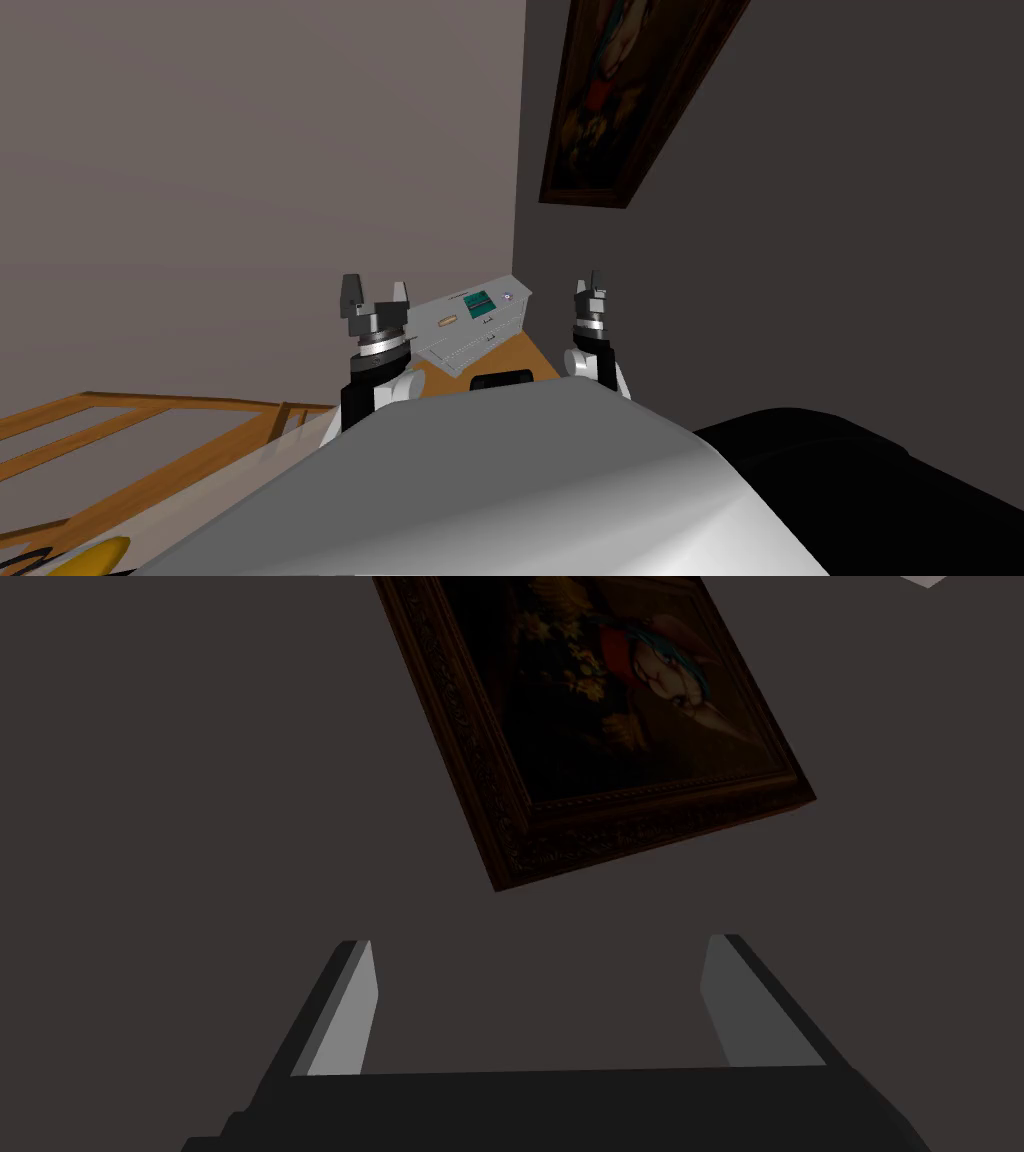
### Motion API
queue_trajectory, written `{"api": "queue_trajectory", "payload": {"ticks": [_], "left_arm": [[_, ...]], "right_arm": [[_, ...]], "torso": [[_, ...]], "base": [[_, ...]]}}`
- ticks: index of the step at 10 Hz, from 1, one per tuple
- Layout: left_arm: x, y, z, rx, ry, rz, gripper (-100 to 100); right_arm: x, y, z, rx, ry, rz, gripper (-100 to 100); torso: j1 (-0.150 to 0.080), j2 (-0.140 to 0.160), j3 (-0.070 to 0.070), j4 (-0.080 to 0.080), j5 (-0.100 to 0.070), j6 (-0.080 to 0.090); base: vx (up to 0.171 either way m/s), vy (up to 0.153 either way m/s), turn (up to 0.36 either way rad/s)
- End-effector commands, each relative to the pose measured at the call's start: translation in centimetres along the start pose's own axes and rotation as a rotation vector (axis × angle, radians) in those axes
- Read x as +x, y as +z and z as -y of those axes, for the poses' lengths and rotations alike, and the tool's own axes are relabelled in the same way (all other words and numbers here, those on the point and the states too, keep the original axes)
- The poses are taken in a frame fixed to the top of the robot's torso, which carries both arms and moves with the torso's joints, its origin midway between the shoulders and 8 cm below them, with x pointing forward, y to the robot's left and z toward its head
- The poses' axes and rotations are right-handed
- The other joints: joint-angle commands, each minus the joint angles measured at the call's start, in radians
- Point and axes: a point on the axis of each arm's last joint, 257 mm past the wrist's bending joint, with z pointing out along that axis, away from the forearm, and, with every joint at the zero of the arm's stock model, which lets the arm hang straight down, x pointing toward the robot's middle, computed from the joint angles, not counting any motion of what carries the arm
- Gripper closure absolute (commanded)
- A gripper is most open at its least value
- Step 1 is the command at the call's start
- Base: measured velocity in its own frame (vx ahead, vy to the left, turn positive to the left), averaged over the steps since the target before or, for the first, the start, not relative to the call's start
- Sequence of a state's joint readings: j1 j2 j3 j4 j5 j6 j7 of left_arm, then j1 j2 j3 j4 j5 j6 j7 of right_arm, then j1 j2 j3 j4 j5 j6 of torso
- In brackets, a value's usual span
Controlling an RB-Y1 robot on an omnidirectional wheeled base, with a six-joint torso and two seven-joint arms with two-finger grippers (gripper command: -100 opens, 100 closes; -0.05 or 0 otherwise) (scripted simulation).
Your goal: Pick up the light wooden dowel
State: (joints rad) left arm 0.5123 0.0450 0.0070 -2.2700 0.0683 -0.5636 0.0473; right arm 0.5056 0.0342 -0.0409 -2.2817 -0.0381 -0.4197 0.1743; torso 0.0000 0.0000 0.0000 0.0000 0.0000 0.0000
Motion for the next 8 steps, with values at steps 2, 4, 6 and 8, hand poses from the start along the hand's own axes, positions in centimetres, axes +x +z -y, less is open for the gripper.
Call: {"api": "queue_trajectory", "payload": {"ticks": [2, 4, 6, 8], "left_arm": [[0.1, 0.2, -1.6, -0.05, 0.037, -0.038, -100], [-0.2, 0.2, -3.1, -0.097, 0.072, -0.056, -100], [-0.7, 0.2, -4.9, -0.156, 0.116, -0.069, -100], [-1.5, 0.2, -6.8, -0.214, 0.166, -0.077, -100]], "right_arm": [[0.0, 0.0, 0.0, 0.0, 0.0, 0.0, 0], [0.0, 0.0, 0.0, 0.0, 0.0, 0.0, 0], [0.0, 0.0, 0.0, 0.0, 0.0, 0.0, 0], [0.0, 0.0, 0.0, 0.0, 0.0, 0.0, 0]], "torso": [[0.0, 0.0, 0.0, 0.0, 0.0, 0.0], [-0.001, 0.001, 0.0, 0.0, 0.0, 0.0], [-0.001, 0.001, 0.001, 0.0, 0.0, 0.0], [-0.001, 0.002, 0.001, 0.0, 0.0, 0.0]], "base": [[-0.003, -0.012, 0.08], [-0.018, -0.021, 0.089], [-0.025, -0.02, 0.123], [-0.033, -0.022, 0.132]]}}
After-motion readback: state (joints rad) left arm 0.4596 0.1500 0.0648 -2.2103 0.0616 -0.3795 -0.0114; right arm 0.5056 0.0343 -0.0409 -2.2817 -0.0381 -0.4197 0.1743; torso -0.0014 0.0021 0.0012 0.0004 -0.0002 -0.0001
